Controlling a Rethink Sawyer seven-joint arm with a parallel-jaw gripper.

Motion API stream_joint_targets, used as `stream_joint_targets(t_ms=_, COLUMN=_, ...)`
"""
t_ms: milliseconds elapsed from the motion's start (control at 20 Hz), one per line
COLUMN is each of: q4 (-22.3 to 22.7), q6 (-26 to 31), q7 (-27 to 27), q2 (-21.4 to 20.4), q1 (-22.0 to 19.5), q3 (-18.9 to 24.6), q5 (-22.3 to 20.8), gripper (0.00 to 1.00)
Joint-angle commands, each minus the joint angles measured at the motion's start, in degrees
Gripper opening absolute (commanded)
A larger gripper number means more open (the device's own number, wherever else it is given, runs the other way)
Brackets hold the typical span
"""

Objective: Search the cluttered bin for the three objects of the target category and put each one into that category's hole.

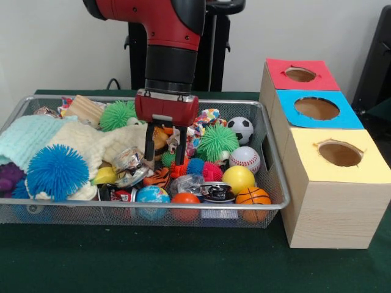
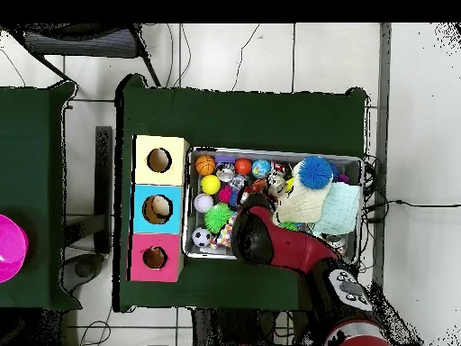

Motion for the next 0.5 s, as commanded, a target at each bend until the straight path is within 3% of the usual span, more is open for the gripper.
stream_joint_targets(t_ms=50, q4=-1.5, q6=0.6, q7=10.8, q2=3.3, q1=-0.8, q3=4.5, q5=1.8, gripper=1.0)
stream_joint_targets(t_ms=500, q4=-3.8, q6=-3.1, q7=11.3, q2=7.8, q1=-1.0, q3=5.3, q5=1.5, gripper=1.0)
